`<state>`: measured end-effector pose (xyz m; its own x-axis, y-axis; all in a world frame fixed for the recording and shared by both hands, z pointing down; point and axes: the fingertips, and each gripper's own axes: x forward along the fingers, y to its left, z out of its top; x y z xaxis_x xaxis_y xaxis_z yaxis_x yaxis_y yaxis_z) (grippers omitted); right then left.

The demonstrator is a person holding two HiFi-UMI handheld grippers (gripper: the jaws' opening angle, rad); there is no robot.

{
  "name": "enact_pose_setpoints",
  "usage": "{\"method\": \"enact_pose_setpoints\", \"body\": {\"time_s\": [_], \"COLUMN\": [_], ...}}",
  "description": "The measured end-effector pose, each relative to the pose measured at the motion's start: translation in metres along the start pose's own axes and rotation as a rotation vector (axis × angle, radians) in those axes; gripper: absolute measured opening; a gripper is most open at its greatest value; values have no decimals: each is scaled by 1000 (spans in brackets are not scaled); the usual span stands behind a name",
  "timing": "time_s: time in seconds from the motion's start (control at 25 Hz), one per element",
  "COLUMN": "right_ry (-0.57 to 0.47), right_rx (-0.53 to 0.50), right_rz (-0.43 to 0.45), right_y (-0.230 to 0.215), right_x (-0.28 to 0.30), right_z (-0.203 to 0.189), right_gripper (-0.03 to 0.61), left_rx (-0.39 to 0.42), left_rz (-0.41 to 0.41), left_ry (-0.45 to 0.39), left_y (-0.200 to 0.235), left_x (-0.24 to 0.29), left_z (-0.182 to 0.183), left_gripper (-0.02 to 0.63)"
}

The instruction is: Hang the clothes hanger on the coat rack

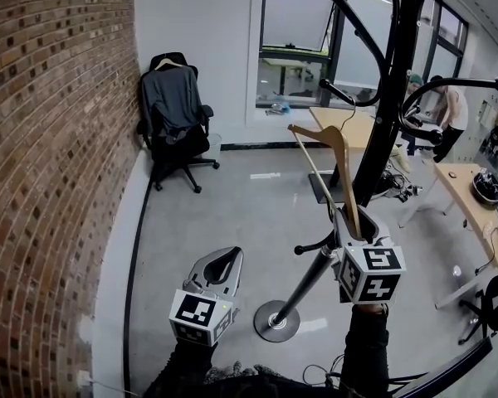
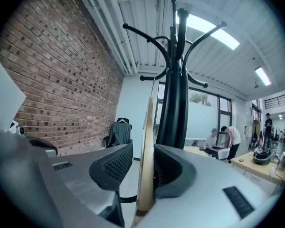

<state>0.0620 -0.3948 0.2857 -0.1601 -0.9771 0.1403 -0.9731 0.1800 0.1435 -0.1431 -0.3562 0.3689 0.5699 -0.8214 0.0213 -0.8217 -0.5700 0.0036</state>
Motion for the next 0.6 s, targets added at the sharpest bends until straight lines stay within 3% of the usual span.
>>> {"method": "enact_pose_setpoints", "body": {"time_s": [0.28,0.6], "right_ry": [-89,-134], "right_rx": [-60,-86], "right_rz": [-18,9], "right_y": [-10,-18], "right_x": [-31,-68], "right_z": [23,23], "right_gripper": [127,127], "left_rx": [18,38], "left_rz": [-15,-20], "left_ry": [-5,-1], "left_y": [-21,-53], "left_x": [3,5], "left_z": [5,7], "left_gripper": [8,8]}}
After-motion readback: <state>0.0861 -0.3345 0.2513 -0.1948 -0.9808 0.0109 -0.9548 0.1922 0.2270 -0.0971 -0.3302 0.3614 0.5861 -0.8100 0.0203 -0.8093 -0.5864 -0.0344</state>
